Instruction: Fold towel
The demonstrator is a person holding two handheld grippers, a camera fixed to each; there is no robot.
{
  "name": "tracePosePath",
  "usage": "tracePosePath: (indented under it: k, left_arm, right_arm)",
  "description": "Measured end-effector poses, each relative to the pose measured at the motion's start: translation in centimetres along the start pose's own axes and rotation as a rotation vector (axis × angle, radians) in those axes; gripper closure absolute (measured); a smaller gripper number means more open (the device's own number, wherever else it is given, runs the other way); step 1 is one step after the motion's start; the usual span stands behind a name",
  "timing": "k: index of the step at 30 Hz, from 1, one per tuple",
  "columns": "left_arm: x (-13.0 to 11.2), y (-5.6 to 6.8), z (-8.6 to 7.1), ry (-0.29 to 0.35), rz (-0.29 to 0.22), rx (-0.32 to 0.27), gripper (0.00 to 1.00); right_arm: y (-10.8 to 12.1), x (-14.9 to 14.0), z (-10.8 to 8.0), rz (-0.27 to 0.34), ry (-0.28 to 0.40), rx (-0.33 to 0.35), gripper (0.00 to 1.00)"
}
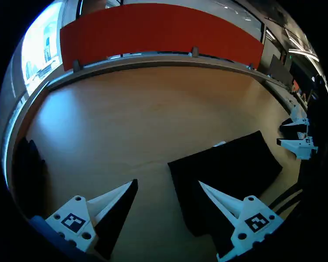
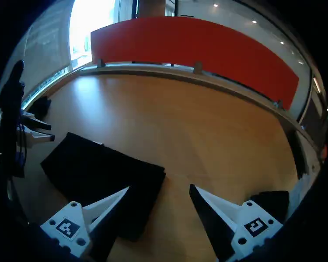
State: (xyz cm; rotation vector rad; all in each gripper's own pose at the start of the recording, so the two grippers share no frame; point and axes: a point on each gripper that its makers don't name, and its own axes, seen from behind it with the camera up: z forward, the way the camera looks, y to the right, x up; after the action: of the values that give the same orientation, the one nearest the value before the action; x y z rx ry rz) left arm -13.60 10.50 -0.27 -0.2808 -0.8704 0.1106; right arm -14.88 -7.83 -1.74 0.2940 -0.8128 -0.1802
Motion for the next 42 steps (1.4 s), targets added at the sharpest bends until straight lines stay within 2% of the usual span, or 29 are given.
tracePosePath:
  k: [9, 18, 23, 32, 42]
  left_arm:
    - [-1.2, 0.6, -1.7, 0.002, 0.001, 0.005, 0.08]
    - [-3.5, 1.6, -4.0, 0.000, -0.022, -0.003, 0.08]
    - [-4.4, 1.7, -4.6, -0.004, -0.020, 0.001, 0.08]
    - [-4.7, 1.2, -5.8, 0.005, -0.033, 0.031, 0.08]
    - [-5.9, 0.3, -7.8, 0.012, -0.088, 0.073, 0.08]
  right_arm:
    - [-1.1, -0.2, -1.6, -0.012, 0.013, 0.018, 0.03]
    - [-2.2, -2.2, -3.3, -0.021, 0.003, 0.028, 0.03]
    - [-2.3, -2.8, -3.8, -0.022, -0.001, 0.032, 0.03]
    - [-2.8, -2.8, -3.8, -0.056, 0.000, 0.067, 0.03]
    - [-3.8, -3.0, -3.6, -0.110, -0.005, 0.128, 0.03]
